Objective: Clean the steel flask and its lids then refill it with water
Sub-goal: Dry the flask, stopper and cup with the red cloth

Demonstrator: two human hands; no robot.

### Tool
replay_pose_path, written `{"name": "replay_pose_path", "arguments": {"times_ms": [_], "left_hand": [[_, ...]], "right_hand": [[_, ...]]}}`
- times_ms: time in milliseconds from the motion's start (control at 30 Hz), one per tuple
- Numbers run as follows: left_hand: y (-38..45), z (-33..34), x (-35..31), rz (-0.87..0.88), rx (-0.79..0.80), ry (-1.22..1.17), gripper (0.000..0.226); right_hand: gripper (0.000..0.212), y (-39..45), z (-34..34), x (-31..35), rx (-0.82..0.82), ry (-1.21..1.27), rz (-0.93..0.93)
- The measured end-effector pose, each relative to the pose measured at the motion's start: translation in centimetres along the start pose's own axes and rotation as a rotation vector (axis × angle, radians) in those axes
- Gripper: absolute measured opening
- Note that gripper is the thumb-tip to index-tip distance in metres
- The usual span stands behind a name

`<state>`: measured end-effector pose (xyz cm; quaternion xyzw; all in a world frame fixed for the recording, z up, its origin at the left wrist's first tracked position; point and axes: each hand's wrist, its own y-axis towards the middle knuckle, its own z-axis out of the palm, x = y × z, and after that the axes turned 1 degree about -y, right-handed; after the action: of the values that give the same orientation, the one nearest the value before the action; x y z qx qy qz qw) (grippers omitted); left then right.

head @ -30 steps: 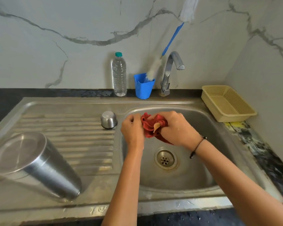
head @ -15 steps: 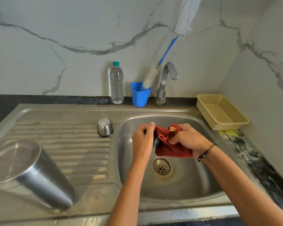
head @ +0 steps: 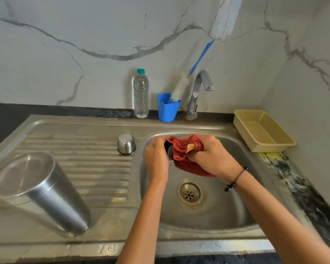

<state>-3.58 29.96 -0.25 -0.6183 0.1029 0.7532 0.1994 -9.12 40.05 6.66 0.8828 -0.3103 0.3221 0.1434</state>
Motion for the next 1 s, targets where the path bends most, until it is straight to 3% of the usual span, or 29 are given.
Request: {"name": "replay_pose_path", "arguments": {"times_ms": [233, 367, 467, 600, 700, 833, 1000], "left_hand": [[-0.4, 0.1, 0.7, 0.109, -0.08, -0.042, 0.024], [0.0, 0.0, 0.6, 0.094, -0.105, -0.071, 0.024], [0.3, 0.0, 0.6, 0.053, -0.055, -0.074, 0.025], [1.2, -0.3, -0.7, -0.155, 0.124, -0.101, 0.024], [1.8, -0.6, -2.0, -0.288, 0.186, -0.254, 0.031], [1.0, 0.3, -2.6, -0.209, 0.132, -0.265, 0.016], [1.1, -0.4, -2.0, -0.234, 0.055, -0.363, 0.014]], "right_hand": [[0.02, 1.1, -0.8, 0.5, 0.166, 0.298, 0.249], [0.021, 0.9, -0.6, -0.1, 0.242, 0.6, 0.381], [0.027, 1.0, -0.6, -0.7, 0.233, 0.671, 0.424], [0.031, 1.4, -1.5, -1.2, -0.008, 0.457, 0.294], [0.04, 1.0, -2.1, -1.0, -0.171, 0.224, 0.041], [0.04, 0.3, -1.2, -0.4, -0.155, 0.13, -0.13], [0.037, -0.1, 1.0, -0.1, -0.068, 0.23, -0.061]]}}
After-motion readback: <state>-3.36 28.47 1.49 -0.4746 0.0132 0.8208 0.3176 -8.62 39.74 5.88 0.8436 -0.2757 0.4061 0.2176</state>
